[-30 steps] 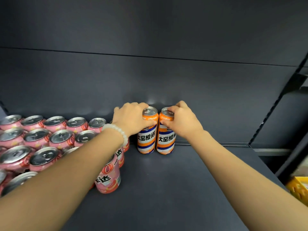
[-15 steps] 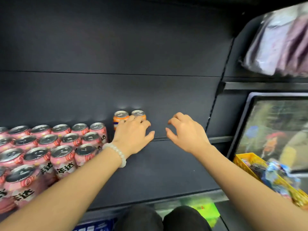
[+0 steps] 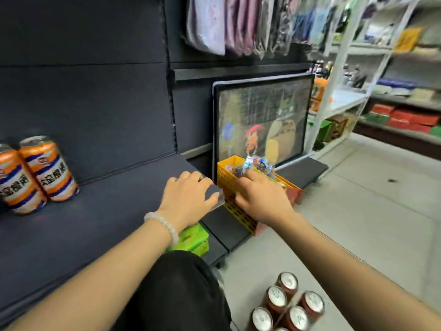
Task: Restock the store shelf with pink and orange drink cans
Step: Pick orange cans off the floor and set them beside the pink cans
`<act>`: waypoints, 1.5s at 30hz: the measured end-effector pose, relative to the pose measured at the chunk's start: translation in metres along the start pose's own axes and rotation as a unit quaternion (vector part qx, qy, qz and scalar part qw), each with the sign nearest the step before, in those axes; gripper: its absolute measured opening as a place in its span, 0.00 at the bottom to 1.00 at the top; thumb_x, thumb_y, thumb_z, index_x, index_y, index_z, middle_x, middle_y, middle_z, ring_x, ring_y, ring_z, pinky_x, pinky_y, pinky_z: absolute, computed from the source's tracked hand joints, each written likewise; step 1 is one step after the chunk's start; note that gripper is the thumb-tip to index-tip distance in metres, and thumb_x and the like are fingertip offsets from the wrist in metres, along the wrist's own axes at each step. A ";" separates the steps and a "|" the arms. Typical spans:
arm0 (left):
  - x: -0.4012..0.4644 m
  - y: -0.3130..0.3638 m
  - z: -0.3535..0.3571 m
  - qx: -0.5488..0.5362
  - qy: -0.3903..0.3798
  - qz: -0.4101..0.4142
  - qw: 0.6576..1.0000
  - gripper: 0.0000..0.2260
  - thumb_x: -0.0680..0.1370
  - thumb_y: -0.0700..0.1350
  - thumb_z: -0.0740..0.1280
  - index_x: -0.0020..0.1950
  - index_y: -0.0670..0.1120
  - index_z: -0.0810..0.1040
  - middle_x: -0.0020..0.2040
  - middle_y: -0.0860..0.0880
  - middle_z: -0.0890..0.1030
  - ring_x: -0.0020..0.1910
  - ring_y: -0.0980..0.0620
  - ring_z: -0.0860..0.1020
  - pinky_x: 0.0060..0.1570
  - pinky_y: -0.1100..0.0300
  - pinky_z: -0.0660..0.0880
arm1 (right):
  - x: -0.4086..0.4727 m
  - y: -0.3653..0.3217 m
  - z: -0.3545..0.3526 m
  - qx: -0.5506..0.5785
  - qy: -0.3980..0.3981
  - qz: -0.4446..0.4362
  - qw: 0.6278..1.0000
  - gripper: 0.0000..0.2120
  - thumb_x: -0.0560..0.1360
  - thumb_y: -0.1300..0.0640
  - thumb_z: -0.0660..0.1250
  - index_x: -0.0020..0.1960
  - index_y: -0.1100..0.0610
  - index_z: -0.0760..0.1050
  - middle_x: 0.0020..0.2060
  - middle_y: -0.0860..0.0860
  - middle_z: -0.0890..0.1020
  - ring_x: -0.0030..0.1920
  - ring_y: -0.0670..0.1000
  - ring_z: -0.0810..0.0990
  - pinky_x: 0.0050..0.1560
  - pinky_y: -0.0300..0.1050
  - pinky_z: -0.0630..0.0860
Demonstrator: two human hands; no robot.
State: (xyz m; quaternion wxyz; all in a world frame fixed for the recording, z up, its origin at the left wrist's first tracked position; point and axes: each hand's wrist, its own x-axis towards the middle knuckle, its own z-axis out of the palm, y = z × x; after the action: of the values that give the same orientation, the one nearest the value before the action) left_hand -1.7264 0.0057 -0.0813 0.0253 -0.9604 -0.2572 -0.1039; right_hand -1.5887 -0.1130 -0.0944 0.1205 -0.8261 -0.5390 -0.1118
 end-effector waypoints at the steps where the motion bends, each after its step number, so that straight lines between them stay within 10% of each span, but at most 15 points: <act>1: 0.004 0.013 0.006 -0.007 -0.004 0.015 1.000 0.20 0.79 0.60 0.53 0.67 0.54 0.70 0.64 0.52 0.73 0.64 0.48 0.69 0.58 0.53 0.68 | -0.010 0.014 0.002 -0.004 -0.007 0.023 1.000 0.15 0.75 0.50 0.60 0.56 0.56 0.75 0.55 0.54 0.75 0.57 0.58 0.74 0.48 0.52 0.76; 17: 0.050 0.199 0.175 -0.033 -0.183 0.169 0.968 0.21 0.79 0.59 0.55 0.66 0.50 0.71 0.62 0.47 0.75 0.61 0.45 0.71 0.54 0.51 0.68 | -0.166 0.165 0.101 0.036 -0.127 0.321 0.938 0.18 0.77 0.49 0.60 0.65 0.51 0.71 0.63 0.47 0.73 0.62 0.52 0.73 0.53 0.47 0.73; 29: 0.031 0.214 0.315 -0.083 -0.314 0.131 0.937 0.28 0.75 0.62 0.60 0.72 0.54 0.61 0.66 0.47 0.69 0.64 0.44 0.69 0.57 0.49 0.68 | -0.206 0.176 0.212 0.119 -0.280 0.406 0.862 0.23 0.72 0.47 0.67 0.66 0.52 0.72 0.61 0.51 0.74 0.56 0.58 0.78 0.51 0.48 0.75; 45: 0.020 0.215 0.340 -0.249 -0.283 0.015 0.926 0.26 0.69 0.61 0.68 0.65 0.53 0.73 0.55 0.43 0.74 0.55 0.41 0.74 0.59 0.49 0.70 | -0.202 0.188 0.225 0.154 -0.242 0.449 0.846 0.25 0.64 0.52 0.77 0.59 0.58 0.78 0.52 0.55 0.78 0.51 0.55 0.78 0.47 0.39 0.71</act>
State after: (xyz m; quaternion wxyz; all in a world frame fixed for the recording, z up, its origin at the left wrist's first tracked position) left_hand -1.5385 -0.1364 -0.4082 -0.2872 -0.9290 -0.2050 0.1117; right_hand -1.4838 -0.2883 -0.3858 0.1489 -0.9495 -0.1314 0.2427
